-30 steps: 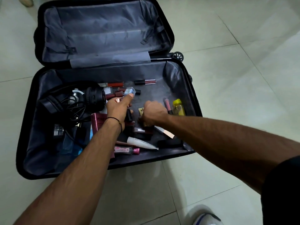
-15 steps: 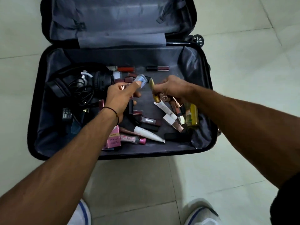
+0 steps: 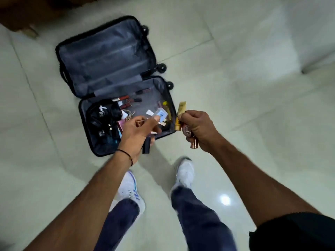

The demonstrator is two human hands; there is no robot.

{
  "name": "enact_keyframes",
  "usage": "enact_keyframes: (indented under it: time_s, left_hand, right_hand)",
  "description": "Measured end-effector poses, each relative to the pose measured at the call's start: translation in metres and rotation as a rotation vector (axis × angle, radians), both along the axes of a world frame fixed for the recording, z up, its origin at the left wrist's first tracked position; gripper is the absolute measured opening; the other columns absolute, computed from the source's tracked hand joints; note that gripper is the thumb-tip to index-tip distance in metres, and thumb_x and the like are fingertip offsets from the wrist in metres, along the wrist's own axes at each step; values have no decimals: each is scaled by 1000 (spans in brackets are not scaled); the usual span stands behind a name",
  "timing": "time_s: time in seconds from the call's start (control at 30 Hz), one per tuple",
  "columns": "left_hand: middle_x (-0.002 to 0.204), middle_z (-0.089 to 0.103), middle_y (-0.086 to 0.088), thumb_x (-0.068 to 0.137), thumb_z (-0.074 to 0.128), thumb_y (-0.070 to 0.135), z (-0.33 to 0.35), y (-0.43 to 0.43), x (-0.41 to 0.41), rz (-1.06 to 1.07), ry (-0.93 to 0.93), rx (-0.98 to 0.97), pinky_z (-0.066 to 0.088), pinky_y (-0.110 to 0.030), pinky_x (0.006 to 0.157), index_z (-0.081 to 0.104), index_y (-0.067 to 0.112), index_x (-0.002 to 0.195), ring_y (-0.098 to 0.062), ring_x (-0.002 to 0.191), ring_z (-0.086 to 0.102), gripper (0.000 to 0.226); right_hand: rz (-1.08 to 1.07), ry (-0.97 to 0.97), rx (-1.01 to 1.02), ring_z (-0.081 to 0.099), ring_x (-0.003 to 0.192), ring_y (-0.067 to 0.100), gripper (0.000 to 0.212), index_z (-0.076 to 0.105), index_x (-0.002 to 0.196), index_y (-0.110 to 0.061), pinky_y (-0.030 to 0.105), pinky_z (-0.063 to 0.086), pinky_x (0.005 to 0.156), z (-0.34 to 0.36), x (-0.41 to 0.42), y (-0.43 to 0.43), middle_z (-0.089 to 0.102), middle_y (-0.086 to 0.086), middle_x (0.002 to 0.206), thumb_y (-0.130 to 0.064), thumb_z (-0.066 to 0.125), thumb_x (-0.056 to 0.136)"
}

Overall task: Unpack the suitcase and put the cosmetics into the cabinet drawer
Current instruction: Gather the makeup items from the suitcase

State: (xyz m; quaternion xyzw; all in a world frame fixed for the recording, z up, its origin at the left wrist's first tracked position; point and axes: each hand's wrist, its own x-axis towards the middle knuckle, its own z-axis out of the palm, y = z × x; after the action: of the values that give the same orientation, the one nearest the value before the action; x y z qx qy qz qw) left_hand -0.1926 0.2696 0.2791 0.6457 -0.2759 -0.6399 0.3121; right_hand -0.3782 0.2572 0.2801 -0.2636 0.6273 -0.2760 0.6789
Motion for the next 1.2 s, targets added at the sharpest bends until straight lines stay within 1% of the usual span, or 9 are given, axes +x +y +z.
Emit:
enact_keyframes:
  time_s: [0.1, 0.23, 0.33, 0.4, 0.57, 0.67, 0.83, 1.03, 1.2]
  left_hand:
    - [76, 69, -14, 91, 68, 25, 123, 11, -44, -163, 20, -13, 40, -24, 44, 64, 4, 86, -17, 45, 49, 22]
    - [74, 67, -14, 91, 68, 23, 251, 30, -116, -405, 70, -61, 42, -27, 46, 62, 2, 88, -14, 46, 52, 22]
    - [75, 67, -19, 89, 70, 23, 318, 51, -176, -580, 124, -100, 41, -27, 46, 63, 10, 78, -16, 45, 52, 19]
    - [75, 68, -18, 88, 72, 27, 357, 72, -228, -717, 162, -124, 40, -27, 46, 64, 10, 77, -20, 45, 47, 22]
    - [75, 67, -14, 89, 71, 28, 416, 126, -360, -978, 268, -182, 40, -26, 49, 62, 5, 85, -22, 46, 44, 26]
    - [74, 67, -11, 89, 70, 29, 440, 150, -433, -1064, 313, -207, 40, -25, 49, 61, 4, 87, -21, 46, 43, 27]
    - [73, 66, -11, 89, 70, 28, 470, 175, -561, -1198, 413, -292, 39, -25, 46, 59, 9, 80, -20, 45, 42, 24]
    - [72, 66, -12, 89, 70, 26, 487, 166, -730, -1228, 540, -372, 38, -23, 44, 59, 0, 90, -19, 43, 42, 28]
    - [74, 68, -11, 86, 73, 31, 500, 136, -869, -1234, 537, -369, 42, -26, 48, 62, -5, 100, -19, 47, 47, 41]
  right_hand:
    - [-148, 3, -2, 30, 40, 15, 29, 47, 67, -9, 22, 19, 46, 132, -45, 46, 40, 5, 48, -6, 56, 95]
    - [-428, 0, -44, 29, 40, 15, 30, 45, 68, -8, 21, 20, 45, 268, -112, 113, 39, 5, 48, -6, 56, 96]
    - [-650, 13, -95, 30, 40, 14, 29, 45, 69, -8, 24, 19, 47, 341, -158, 168, 37, 3, 50, -6, 55, 96]
    - [-787, 30, -143, 30, 42, 14, 31, 44, 67, -10, 22, 20, 46, 377, -192, 206, 37, 3, 52, -6, 55, 96]
    - [-1040, 139, -242, 33, 43, 14, 27, 47, 69, -10, 22, 21, 46, 431, -276, 289, 40, 5, 55, -5, 54, 95]
    - [-1166, 217, -275, 34, 43, 14, 24, 49, 70, -9, 21, 22, 45, 455, -326, 324, 45, 5, 55, -4, 54, 93]
    - [-1356, 308, -345, 36, 44, 15, 12, 51, 79, -6, 22, 22, 45, 483, -426, 364, 48, 1, 53, -4, 53, 91]
    - [-1430, 381, -402, 37, 43, 14, 12, 51, 80, -7, 20, 23, 44, 501, -579, 362, 49, -1, 52, -7, 54, 92]
    - [-1470, 451, -428, 40, 42, 14, 21, 53, 72, -10, 21, 26, 42, 526, -714, 329, 47, -1, 50, -8, 57, 92]
